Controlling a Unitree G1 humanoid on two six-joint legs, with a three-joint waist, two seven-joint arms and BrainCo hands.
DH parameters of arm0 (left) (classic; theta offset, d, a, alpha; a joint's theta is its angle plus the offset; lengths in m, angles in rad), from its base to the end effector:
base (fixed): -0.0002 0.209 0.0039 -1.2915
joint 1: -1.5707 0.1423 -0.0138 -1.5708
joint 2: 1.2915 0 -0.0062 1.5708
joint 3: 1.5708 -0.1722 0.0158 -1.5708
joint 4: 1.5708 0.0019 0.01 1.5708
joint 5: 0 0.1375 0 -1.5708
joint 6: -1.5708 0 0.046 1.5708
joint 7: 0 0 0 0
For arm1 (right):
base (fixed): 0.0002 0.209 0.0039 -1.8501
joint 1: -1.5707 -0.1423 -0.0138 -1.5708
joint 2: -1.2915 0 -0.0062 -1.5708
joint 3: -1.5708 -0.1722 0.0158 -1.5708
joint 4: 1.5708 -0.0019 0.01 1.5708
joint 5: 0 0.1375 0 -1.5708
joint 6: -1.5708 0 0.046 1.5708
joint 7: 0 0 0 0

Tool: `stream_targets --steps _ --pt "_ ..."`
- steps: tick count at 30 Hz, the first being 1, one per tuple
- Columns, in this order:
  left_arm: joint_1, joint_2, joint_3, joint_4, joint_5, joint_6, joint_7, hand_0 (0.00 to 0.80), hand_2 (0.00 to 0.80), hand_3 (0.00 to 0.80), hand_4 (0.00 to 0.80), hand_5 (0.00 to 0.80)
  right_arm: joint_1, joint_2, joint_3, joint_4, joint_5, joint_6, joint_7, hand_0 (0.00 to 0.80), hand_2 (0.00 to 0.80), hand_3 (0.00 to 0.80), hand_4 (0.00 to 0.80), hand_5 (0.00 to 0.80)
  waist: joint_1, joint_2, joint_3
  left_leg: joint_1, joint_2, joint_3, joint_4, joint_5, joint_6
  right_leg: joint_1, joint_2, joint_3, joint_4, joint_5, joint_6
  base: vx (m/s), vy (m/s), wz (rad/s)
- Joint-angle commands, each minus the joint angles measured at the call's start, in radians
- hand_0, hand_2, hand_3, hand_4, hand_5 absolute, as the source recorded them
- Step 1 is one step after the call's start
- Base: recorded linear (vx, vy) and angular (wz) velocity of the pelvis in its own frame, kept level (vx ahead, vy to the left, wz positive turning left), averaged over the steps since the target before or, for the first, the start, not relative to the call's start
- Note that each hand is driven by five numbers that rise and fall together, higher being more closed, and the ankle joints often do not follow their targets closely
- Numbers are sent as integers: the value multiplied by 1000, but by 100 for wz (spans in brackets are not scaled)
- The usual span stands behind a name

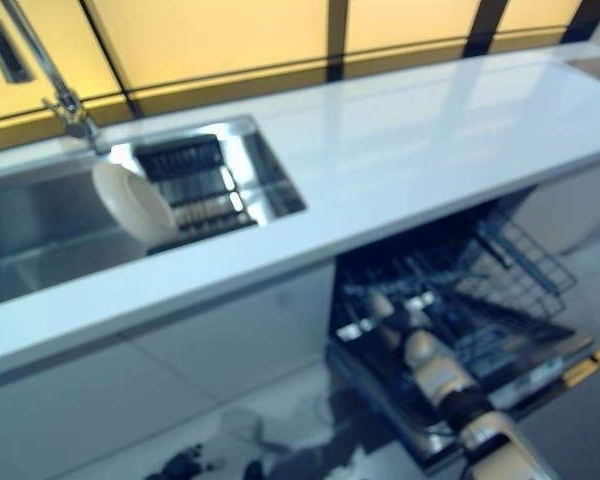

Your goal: Take plates into dishwasher

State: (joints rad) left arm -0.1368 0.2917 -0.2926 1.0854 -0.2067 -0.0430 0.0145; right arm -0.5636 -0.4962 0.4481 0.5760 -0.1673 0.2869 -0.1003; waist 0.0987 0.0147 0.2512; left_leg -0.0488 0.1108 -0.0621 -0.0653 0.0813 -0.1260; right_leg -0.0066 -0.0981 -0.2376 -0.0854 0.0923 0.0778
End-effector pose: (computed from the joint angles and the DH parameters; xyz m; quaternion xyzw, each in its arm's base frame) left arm 0.1420 0.2155 -0.0793 0.1237 0.4474 0.0002 0.8857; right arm 0.2895 -0.1940 0.0713 -0.4391 0.1435 0.0219 0.8866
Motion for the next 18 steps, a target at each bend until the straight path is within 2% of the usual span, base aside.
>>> stream_targets --steps 1,3,4,5,6,7,13,18 --pt "-74 5 -46 38 59 -14 1 0 0 0 0 0 2 122 111 -30 20 -35 71 800 800 800 800 800 25 -31 7 -63 -70 42 -22 27 75 -28 -7 -17 115 -89 -24 0 0 0" --pt "-75 6 -44 36 60 -12 0 0 0 0 0 0 8 121 110 -37 18 -36 69 800 800 800 800 800 24 -32 7 -63 -69 43 -22 27 75 -28 -6 -16 113 -88 -23 0 0 0" --pt "-74 7 -44 34 61 -11 0 0 0 0 0 0 8 122 110 -38 14 -31 71 740 740 740 740 740 24 -32 7 -62 -69 43 -22 27 75 -28 -6 -16 113 -88 -23 0 0 0" --pt "-73 7 -43 32 62 -11 -1 0 0 0 0 0 8 122 109 -39 14 -24 66 590 590 590 590 590 24 -32 7 -62 -68 43 -22 27 75 -28 -6 -16 113 -88 -24 0 0 0" --pt "-73 7 -44 30 62 -10 -1 0 0 0 0 0 8 120 109 -42 16 -21 60 151 151 151 151 151 24 -32 7 -62 -69 43 -22 27 75 -28 -6 -16 113 -88 -24 0 0 0" --pt "-73 7 -44 28 62 -9 0 0 0 0 0 0 10 119 108 -45 17 -17 59 0 0 0 0 0 23 -32 7 -62 -69 43 -22 27 75 -27 -5 -16 112 -87 -24 0 0 0" --pt "-70 3 -44 34 58 -11 6 0 0 0 0 0 24 109 98 -62 2 -14 40 0 0 0 0 0 17 -35 1 -54 -67 48 -22 24 76 -22 -3 -14 110 -87 -24 0 0 0" --pt "-61 8 -30 23 58 -4 10 0 0 0 0 0 65 68 54 -143 -19 -22 29 0 0 0 0 0 5 -39 0 -46 -64 57 -22 20 77 -20 -2 -8 111 -85 -21 0 0 0"
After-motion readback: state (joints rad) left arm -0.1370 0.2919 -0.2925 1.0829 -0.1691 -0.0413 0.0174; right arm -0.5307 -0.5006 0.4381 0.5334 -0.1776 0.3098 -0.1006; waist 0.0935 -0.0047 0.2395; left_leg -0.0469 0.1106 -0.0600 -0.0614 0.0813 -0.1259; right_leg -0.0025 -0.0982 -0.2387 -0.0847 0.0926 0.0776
